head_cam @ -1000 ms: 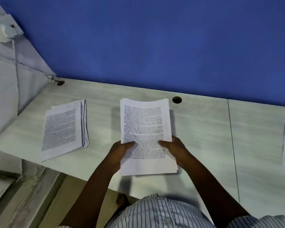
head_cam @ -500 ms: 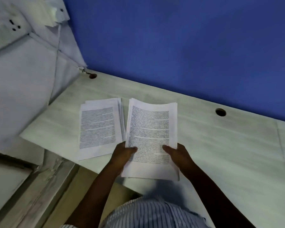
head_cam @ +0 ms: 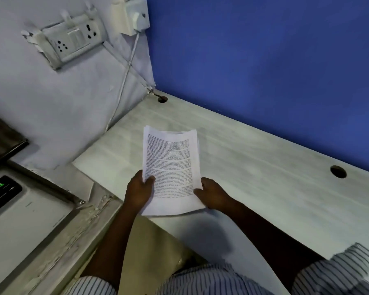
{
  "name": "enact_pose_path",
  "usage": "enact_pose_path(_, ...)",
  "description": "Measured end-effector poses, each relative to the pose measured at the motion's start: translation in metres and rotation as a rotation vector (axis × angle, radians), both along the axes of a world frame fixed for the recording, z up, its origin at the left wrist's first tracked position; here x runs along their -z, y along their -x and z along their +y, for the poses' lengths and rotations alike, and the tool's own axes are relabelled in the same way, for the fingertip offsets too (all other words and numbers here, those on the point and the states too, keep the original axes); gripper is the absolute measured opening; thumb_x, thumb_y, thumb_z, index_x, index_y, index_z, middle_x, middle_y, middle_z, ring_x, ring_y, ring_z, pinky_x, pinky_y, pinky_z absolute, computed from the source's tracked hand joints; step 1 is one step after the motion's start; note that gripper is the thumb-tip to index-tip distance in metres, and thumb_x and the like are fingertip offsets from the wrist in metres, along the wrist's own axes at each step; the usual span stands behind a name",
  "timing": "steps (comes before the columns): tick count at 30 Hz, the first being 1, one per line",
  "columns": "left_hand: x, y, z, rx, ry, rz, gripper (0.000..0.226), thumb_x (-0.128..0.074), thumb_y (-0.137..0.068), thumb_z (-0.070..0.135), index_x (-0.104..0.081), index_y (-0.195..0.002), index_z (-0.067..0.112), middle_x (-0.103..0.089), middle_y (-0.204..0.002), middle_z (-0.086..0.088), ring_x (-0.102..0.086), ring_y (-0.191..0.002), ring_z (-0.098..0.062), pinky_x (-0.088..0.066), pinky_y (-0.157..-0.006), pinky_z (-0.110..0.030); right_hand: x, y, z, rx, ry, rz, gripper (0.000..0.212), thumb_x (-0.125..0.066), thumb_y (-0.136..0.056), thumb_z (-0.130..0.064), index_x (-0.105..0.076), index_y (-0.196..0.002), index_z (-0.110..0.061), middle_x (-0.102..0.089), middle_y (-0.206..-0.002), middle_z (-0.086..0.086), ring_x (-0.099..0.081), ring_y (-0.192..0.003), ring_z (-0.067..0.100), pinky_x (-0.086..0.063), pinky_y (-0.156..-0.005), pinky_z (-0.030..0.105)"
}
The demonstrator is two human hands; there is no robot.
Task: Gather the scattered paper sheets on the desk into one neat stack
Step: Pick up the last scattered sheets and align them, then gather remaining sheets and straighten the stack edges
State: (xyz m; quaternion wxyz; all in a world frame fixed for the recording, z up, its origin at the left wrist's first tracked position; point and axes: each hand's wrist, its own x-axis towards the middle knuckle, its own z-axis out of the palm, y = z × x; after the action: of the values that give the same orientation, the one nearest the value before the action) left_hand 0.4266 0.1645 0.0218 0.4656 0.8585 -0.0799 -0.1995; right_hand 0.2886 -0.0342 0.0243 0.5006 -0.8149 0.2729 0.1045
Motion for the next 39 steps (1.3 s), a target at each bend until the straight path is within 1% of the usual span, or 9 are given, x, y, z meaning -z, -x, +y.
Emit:
enact_pose_path(7, -0.005, -0.031, 0.006, -0.004, -0.122, 0.107, 0.052, -0.061, -0.098, 0.024, -0.044, -0.145, 0.010, -0.054, -0.143, -0.009, -0.053, -0.129, -0.027, -0.038, -0.106, -0.032, 0.033, -0.030, 0.011, 0.054, 0.074, 0.167, 0.033, -0.057, -0.093, -0.022, -0.049, -0.121, -0.007, -0.063, -0.117, 0.013, -0.064, -0.093, 0.027, -0.049, -0.064, 0.028)
enact_pose_path(10, -0.004, -0.025, 0.010, -0.003, -0.113, 0.050, 0.041, -0.061, -0.097, 0.024, -0.056, -0.136, 0.011, -0.058, -0.140, -0.004, -0.056, -0.127, -0.023, -0.037, -0.100, -0.026, 0.048, -0.014, 0.006, 0.123, 0.145, 0.147, 0.039, -0.062, -0.089, -0.026, -0.050, -0.120, -0.006, -0.068, -0.111, 0.012, -0.065, -0.104, 0.029, -0.049, -0.084, 0.031)
enact_pose_path(15, 0.005, -0.002, -0.003, 0.039, 0.033, 0.060, 0.015, -0.067, -0.094, 0.022, -0.070, -0.108, 0.023, -0.070, -0.117, 0.002, -0.065, -0.110, -0.020, -0.050, -0.100, -0.036, 0.053, 0.039, -0.023, 0.404, 0.085, 0.043, 0.031, -0.071, -0.086, -0.025, -0.064, -0.113, -0.011, -0.068, -0.099, 0.003, -0.065, -0.101, 0.027, -0.049, -0.090, 0.035)
enact_pose_path(18, 0.011, 0.016, -0.032, 0.143, 0.089, 0.124, 0.027, -0.068, -0.091, 0.014, -0.072, -0.089, 0.041, -0.072, -0.106, 0.005, -0.069, -0.102, -0.025, -0.053, -0.096, -0.051, 0.061, 0.085, -0.046, 0.585, -0.036, 0.007, 0.027, -0.071, -0.072, -0.038, -0.064, -0.093, -0.023, -0.069, -0.085, 0.001, -0.066, -0.072, 0.026, -0.055, -0.074, 0.045)
enact_pose_path(21, 0.010, 0.042, -0.072, 0.251, 0.117, 0.187, 0.036, -0.065, -0.090, 0.004, -0.071, -0.085, 0.040, -0.073, -0.098, 0.007, -0.071, -0.097, -0.026, -0.053, -0.093, -0.049, 0.059, 0.133, -0.058, 0.751, -0.177, -0.039, 0.013, -0.070, -0.078, -0.024, -0.060, -0.083, -0.018, -0.064, -0.075, 0.009, -0.055, -0.053, 0.020, -0.045, -0.053, 0.033)
enact_pose_path(23, 0.009, 0.069, -0.105, 0.358, 0.131, 0.222, 0.033, -0.064, -0.091, 0.003, -0.069, -0.092, 0.035, -0.073, -0.095, 0.005, -0.072, -0.095, -0.027, -0.053, -0.091, -0.047, 0.050, 0.172, -0.062, 0.883, -0.225, -0.086, 0.007, -0.067, -0.085, -0.011, -0.060, -0.085, -0.013, -0.061, -0.076, 0.013, -0.054, -0.057, 0.019, -0.042, -0.052, 0.029)
enact_pose_path(28, 0.008, 0.125, -0.164, 0.598, 0.142, 0.252, 0.024, -0.063, -0.094, 0.009, -0.068, -0.097, 0.032, -0.073, -0.096, 0.002, -0.073, -0.090, -0.024, -0.055, -0.085, -0.043, 0.034, 0.255, -0.055, 1.146, -0.296, -0.196, 0.015, -0.066, -0.093, -0.007, -0.063, -0.107, -0.005, -0.066, -0.089, 0.013, -0.066, -0.070, 0.022, -0.049, -0.056, 0.032)
enact_pose_path(33, -0.006, 0.210, -0.223, 0.843, 0.146, 0.321, 0.019, -0.064, -0.095, 0.012, -0.068, -0.097, 0.030, -0.073, -0.098, 0.001, -0.073, -0.089, -0.022, -0.055, -0.077, -0.039, 0.019, 0.353, -0.040, 1.421, -0.241, -0.257, 0.014, -0.064, -0.094, -0.010, -0.065, -0.108, -0.007, -0.070, -0.098, 0.018, -0.070, -0.075, 0.024, -0.054, -0.062, 0.038)
enact_pose_path(39, -0.019, 0.311, -0.265, 1.040, 0.147, 0.349, 0.015, -0.063, -0.096, 0.016, -0.067, -0.098, 0.030, -0.072, -0.100, 0.003, -0.073, -0.088, -0.019, -0.056, -0.079, -0.043, 0.010, 0.440, -0.025, 1.627, -0.211, -0.330, 0.013, -0.065, -0.093, -0.012, -0.067, -0.105, -0.009, -0.072, -0.095, 0.016, -0.072, -0.077, 0.024, -0.055, -0.066, 0.039)
